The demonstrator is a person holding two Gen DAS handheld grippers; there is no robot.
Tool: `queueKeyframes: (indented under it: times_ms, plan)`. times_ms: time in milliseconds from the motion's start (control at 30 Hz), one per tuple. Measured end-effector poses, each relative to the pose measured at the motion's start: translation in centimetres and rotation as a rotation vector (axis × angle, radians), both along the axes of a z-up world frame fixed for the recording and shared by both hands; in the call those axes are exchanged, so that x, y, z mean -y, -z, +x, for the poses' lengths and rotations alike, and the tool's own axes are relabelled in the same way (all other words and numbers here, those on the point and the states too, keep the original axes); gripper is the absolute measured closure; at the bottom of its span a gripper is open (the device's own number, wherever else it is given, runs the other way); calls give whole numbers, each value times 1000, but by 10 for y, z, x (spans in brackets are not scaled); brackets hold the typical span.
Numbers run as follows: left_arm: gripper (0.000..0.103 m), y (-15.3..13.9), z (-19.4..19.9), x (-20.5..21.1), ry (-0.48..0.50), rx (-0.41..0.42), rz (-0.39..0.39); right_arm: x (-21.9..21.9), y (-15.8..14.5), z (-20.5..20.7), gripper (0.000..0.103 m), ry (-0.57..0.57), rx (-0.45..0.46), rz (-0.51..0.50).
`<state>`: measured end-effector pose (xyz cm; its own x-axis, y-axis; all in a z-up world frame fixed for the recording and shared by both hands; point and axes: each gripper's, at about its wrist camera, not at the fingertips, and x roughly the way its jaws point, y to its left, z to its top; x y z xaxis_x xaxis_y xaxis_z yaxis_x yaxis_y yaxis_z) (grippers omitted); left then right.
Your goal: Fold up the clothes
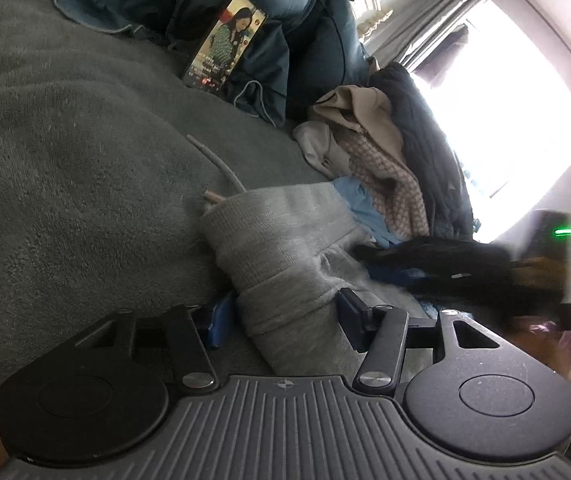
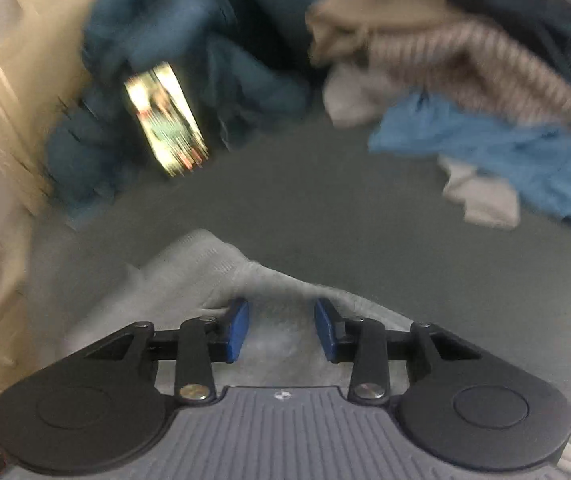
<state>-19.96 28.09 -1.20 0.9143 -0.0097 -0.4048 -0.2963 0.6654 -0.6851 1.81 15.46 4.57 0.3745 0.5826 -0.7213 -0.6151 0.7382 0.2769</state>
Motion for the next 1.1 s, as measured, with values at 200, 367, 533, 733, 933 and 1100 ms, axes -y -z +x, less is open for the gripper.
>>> queueKeyframes:
  times_ms: [200, 367, 533, 733, 933, 1100]
  plan:
    - [47, 5, 9, -7, -16, 28, -52, 27, -25, -31, 64, 20, 51, 56]
    - [60, 8, 15, -9, -79, 41, -88, 59, -32, -68, 64, -4, 28, 93]
    - [69, 3, 17, -1, -133, 71, -69, 60, 8, -57, 65, 55, -59, 85]
    - [71, -39, 12, 34, -55, 178, 129, 101, -12, -61, 64, 123, -97, 194]
    - [71, -80, 17, 90, 68, 253, 292, 187, -40, -89, 62, 209, -76, 378]
    - [71, -109, 14, 162, 192, 310, 463, 275, -64, -126, 61, 296, -53, 522]
